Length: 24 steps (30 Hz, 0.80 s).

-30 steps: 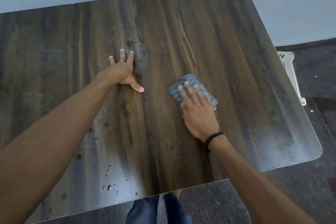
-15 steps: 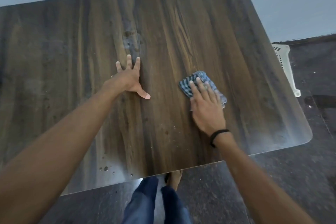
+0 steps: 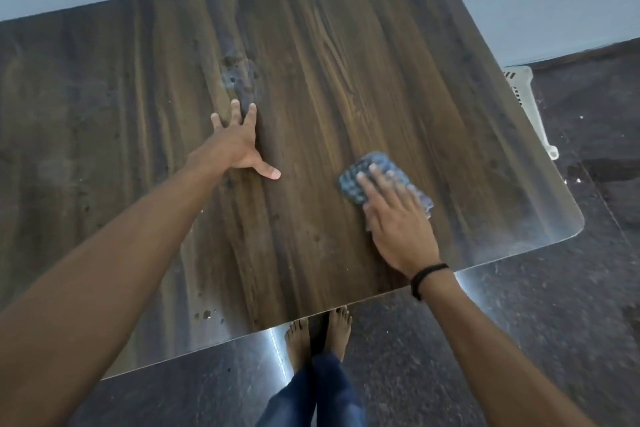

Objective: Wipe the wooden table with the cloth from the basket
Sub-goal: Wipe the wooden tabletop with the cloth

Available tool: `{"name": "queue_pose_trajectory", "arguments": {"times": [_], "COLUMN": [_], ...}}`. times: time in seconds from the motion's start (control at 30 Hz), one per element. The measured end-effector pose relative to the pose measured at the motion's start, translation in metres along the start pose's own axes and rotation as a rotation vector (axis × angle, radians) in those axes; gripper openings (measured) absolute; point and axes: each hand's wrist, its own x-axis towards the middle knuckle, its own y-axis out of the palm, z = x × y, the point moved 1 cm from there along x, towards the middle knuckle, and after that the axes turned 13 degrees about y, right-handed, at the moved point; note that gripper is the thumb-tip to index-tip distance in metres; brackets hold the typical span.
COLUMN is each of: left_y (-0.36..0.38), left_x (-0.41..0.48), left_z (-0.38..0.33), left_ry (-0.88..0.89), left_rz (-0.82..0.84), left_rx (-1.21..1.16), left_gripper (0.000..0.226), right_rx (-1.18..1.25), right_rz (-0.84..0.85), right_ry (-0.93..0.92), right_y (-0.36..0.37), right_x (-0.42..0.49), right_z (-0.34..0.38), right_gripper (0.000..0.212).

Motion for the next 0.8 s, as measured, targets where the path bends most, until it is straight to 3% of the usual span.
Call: {"name": "queue_pose_trajectory", "arguments": {"times": [0.03, 0.07, 0.13, 0.17, 0.2, 0.3, 0.33, 0.43, 0.47, 0.5, 0.6, 0.63, 0.73, 0.77, 0.8], "left_y": [0.001, 0.002, 0.002, 0.002, 0.002, -0.001, 0.0, 0.0, 0.0, 0.0, 0.001, 0.002, 0.001, 0.001, 0.001], "left_x": [0.0, 0.001, 0.001, 0.001, 0.0, -0.001, -0.002, -0.002, -0.002, -0.003, -0.004, -0.004, -0.005, -0.005, -0.006], "left_z": [0.0, 0.0, 0.001, 0.002, 0.001, -0.001, -0.001, -0.001, -0.001, -0.003, -0.005, -0.003, -0.001, -0.002, -0.003], "left_ry": [0.002, 0.006, 0.01, 0.009, 0.008, 0.009, 0.006, 0.003, 0.004, 0.003, -0.002, -0.003, -0.002, -0.002, -0.003], "left_rz": [0.008, 0.013, 0.02, 0.018, 0.014, 0.02, 0.019, 0.019, 0.016, 0.011, 0.01, 0.003, -0.005, -0.006, -0.007], "left_rx": [0.003, 0.004, 0.018, 0.022, 0.023, 0.022, 0.021, 0.024, 0.022, 0.023, 0.02, 0.017, 0.018, 0.017, 0.02], "left_gripper": [0.153, 0.153, 0.153, 0.153, 0.153, 0.152, 0.152, 0.151, 0.151, 0.151, 0.151, 0.151, 0.152, 0.153, 0.153], "right_rx": [0.021, 0.006, -0.038, -0.056, -0.064, -0.004, -0.008, -0.07, -0.071, -0.067, 0.026, 0.013, -0.075, -0.096, -0.069], "right_rz": [-0.008, 0.017, 0.109, 0.14, 0.117, -0.023, -0.018, 0.081, 0.079, 0.032, -0.016, -0.007, 0.079, 0.056, 0.01], "right_ry": [0.145, 0.138, -0.219, -0.314, -0.296, 0.207, 0.219, -0.261, -0.287, -0.197, 0.313, 0.274, -0.244, -0.232, -0.085], "right_y": [0.001, 0.006, 0.016, 0.014, 0.009, 0.001, 0.006, 0.014, 0.007, 0.002, -0.002, 0.002, 0.003, -0.003, -0.007], "right_x": [-0.004, -0.019, -0.057, -0.061, -0.053, -0.041, -0.054, -0.102, -0.096, -0.082, -0.073, -0.083, -0.101, -0.091, -0.081], "right_z": [0.007, 0.021, 0.03, 0.018, 0.003, -0.008, 0.004, 0.019, 0.004, -0.014, -0.027, -0.013, -0.023, -0.04, -0.054], "right_gripper": [0.053, 0.053, 0.053, 0.053, 0.053, 0.052, 0.053, 0.053, 0.053, 0.052, 0.051, 0.051, 0.051, 0.051, 0.051]}}
